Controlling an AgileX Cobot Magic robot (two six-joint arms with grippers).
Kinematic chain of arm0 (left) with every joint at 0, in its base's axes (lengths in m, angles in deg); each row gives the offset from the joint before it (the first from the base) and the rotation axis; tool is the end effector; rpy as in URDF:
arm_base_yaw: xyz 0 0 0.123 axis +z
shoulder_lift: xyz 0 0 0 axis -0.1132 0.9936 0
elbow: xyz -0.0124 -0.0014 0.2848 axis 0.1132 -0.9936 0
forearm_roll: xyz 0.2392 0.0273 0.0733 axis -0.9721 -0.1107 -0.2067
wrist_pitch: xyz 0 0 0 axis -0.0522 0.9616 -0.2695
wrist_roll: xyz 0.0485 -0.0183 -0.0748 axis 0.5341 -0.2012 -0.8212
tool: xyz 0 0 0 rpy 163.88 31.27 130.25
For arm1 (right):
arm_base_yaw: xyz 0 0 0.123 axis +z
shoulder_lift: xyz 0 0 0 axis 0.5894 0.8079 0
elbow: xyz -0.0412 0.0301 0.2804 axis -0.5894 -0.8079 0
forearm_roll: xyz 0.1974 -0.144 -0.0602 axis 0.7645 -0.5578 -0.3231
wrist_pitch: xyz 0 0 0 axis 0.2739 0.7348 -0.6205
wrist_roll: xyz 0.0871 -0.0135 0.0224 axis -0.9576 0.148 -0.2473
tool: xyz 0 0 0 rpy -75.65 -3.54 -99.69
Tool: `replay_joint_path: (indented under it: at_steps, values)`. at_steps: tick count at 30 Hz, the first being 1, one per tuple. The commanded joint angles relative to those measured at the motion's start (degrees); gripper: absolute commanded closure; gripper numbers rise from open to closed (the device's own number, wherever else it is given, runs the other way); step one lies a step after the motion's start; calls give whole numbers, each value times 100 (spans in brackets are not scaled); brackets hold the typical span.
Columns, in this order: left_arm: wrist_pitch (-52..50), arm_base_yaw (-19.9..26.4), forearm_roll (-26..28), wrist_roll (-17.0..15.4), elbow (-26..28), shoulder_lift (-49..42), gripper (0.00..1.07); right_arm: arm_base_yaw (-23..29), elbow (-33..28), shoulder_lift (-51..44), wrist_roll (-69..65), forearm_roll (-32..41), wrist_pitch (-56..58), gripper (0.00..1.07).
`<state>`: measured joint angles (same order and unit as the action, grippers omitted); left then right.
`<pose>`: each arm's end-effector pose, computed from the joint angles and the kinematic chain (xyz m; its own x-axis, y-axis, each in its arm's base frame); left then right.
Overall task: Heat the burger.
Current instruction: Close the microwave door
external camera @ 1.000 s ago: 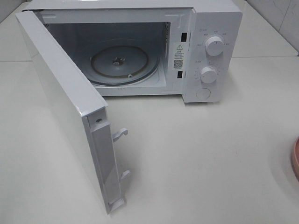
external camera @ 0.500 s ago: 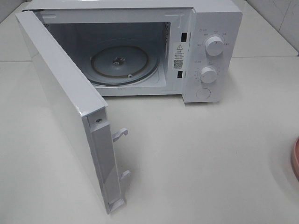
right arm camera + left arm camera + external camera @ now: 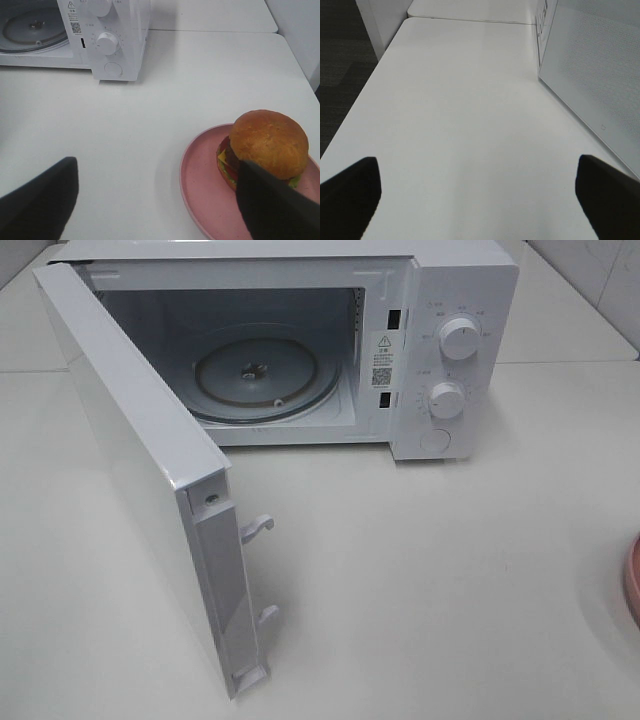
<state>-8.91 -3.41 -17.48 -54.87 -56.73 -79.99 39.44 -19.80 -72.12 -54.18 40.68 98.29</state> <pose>-0.0093 0.0017 0.2815 -0.4481 -0.0489 -0.8926 -0.0854 0.9963 -0.0117 -0.0013 -0.0004 0.2828 -0.3758 -0.0186 -0.9265 -0.0529 0.9986 0.0015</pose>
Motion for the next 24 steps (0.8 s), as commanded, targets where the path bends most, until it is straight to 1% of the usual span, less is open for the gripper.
replay_joint_path:
  at_steps: [1, 11, 15, 16, 18, 19, 20, 21, 22, 23, 24]
  values:
    - [-69, 17, 0, -6, -29, -23, 9, -17, -17, -172, 34, -46, -57, 31]
    - [-74, 17, -126, -11, -29, -23, 9, -17, -17, -172, 34, -46, -57, 31]
    - [-206, 17, -109, -126, 69, -23, 9, -17, -17, -172, 34, -46, -57, 31]
    - [-395, 17, -109, -241, 132, -23, 9, -17, -17, -172, 34, -46, -57, 31]
    - [-539, 17, -126, -292, 143, -17, 10, -17, -17, -172, 34, -46, -57, 31]
    - [-825, 17, -155, -327, 143, 23, 16, -17, -17, -172, 34, -46, -57, 31]
    - [-825, 17, -155, -327, 143, 23, 16, -17, -17, -172, 34, -46, -57, 31]
    - [-1043, 17, -206, -338, 126, 143, 24, -17, -17, -172, 34, -46, -57, 31]
    - [-1043, 17, -206, -338, 126, 143, 24, -17, -17, -172, 34, -46, -57, 31]
    - [-1157, 17, -206, -338, 109, 235, 30, -17, -17, -172, 34, -46, -57, 31]
    - [-1346, 17, -201, -338, 74, 413, 44, -17, -17, -172, 34, -46, -57, 31]
